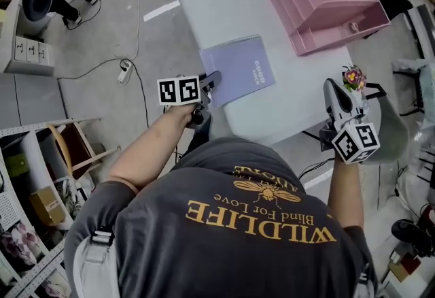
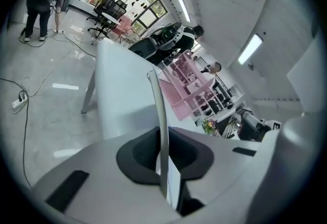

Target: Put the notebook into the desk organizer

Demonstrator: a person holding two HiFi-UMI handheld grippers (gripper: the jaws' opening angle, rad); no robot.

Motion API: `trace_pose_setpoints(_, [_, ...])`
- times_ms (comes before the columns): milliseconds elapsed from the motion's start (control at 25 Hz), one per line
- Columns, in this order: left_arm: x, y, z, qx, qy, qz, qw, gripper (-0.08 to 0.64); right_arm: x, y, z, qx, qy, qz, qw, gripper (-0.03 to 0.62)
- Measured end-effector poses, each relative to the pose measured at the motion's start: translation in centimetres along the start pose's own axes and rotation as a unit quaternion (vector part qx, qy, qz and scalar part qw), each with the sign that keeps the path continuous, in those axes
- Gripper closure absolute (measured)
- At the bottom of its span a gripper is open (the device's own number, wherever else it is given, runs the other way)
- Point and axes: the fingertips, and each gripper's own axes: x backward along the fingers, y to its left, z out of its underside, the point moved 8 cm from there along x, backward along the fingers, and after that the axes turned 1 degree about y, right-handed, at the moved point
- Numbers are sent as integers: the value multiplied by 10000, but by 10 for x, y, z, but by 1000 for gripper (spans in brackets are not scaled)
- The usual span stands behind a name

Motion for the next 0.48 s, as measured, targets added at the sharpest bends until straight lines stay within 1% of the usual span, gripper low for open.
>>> trace_pose_setpoints(120, [11, -20, -8, -13, -58, 258, 9996, 531, 8, -2, -6, 12, -124, 80, 9999, 592])
trace_pose_setpoints(280, [12, -51, -31, -104, -198, 641, 9977, 531, 12, -19, -21, 36, -346, 230, 9991, 592])
trace_pose_setpoints(480, [19, -97, -62, -431, -338, 1030, 9932, 530, 19, -34, -46, 85, -586, 417, 9974, 592])
